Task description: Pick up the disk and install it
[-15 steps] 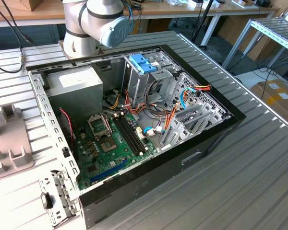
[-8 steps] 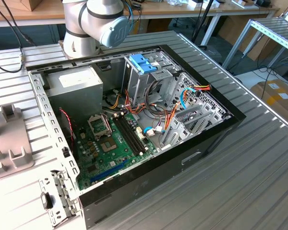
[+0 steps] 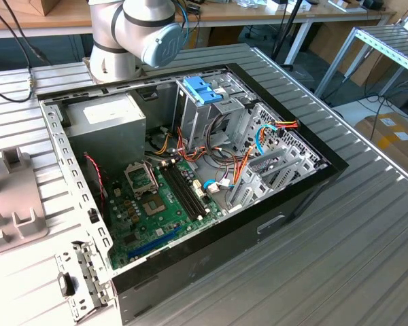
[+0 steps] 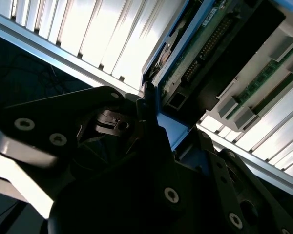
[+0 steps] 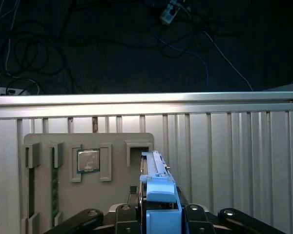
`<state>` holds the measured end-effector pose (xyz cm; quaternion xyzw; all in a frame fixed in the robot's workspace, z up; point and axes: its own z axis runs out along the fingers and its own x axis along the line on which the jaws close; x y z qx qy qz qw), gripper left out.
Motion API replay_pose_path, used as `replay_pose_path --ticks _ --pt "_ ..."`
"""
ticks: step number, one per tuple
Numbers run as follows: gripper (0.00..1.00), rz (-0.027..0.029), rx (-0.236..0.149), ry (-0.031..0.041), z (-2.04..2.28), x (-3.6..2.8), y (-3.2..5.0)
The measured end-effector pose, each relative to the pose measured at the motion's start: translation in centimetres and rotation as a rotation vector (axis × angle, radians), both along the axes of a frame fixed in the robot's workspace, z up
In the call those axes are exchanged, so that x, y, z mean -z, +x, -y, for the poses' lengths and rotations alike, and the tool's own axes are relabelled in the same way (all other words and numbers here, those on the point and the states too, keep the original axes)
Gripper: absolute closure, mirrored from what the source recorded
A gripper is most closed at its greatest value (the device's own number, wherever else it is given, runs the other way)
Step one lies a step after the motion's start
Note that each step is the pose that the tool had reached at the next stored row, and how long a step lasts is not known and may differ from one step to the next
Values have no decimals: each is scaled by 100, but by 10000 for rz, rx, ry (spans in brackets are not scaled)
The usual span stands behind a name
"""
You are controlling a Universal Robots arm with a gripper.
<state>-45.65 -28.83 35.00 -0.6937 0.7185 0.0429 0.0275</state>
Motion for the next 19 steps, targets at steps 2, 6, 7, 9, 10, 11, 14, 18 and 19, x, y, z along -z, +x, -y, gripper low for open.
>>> replay_pose_path --ticks 2,6,7,9,10,11,14,18,19 --pt "63 0 0 24 0 -14 0" --pt "63 -1 0 85 0 -47 0" --pt "63 0 0 104 0 -57 0" --pt "63 0 0 125 0 -68 0" --pt "63 0 0 134 0 -74 0" --pt "63 0 0 145 0 -80 0" --pt "63 0 0 174 0 -102 0" --pt "63 1 0 203 0 -130 0" --pt "63 0 0 209 0 -135 0"
